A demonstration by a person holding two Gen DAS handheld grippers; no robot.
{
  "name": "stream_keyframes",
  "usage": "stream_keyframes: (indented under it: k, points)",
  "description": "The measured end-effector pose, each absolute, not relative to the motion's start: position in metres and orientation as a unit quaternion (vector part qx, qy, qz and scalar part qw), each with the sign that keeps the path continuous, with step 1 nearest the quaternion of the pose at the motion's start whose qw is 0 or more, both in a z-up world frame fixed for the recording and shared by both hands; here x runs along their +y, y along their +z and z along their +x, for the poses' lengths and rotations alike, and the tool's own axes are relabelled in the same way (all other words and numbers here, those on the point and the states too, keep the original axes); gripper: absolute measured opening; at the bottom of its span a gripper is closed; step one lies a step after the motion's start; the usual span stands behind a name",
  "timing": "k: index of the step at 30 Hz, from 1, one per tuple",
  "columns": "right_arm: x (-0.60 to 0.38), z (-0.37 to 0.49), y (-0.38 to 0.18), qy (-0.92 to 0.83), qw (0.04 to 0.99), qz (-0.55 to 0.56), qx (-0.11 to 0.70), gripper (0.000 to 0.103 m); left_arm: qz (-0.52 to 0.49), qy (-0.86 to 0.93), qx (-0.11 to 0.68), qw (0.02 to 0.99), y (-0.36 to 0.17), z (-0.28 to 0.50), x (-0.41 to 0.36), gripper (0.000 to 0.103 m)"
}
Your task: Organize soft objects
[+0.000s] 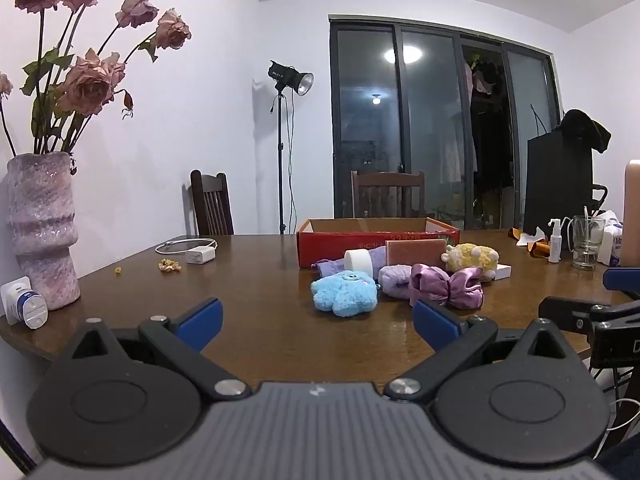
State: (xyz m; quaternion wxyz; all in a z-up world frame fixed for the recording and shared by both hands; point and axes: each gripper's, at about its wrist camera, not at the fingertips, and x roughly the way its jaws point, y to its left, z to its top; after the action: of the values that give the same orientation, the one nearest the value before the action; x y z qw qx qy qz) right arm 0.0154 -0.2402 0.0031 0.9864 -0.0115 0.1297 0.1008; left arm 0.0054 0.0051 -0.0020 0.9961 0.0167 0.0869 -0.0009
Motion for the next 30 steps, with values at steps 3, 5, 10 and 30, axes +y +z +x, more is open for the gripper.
stream_keyframes:
  k: [3, 5, 10, 30]
  points:
    - [-0.2384, 0.0151, 0.0047, 0.102, 0.986, -0.01, 0.131, 0.103, 0.017, 0.001, 0.086, 0.996, -0.0007, 0.0061, 0.0054, 0.103]
    - [-0.238, 0.0152, 0.0047, 0.103, 0.986, -0.012, 0.131, 0.103, 0.015, 0.001, 0.083, 0.996, 0.0, 0.0056, 0.0069, 0.103]
    - [-0.2346, 0.0142, 0.0022, 0.11, 0.985, -0.019, 0.133, 0.103, 0.017, 0.003, 0.082, 0.997, -0.0004, 0.0036, 0.0062, 0.103]
    - [-0.2382, 0.0128, 0.0036, 0.106, 0.986, -0.01, 0.126, 0.103, 0.021, 0.0, 0.075, 0.997, 0.0001, 0.0018, 0.004, 0.103]
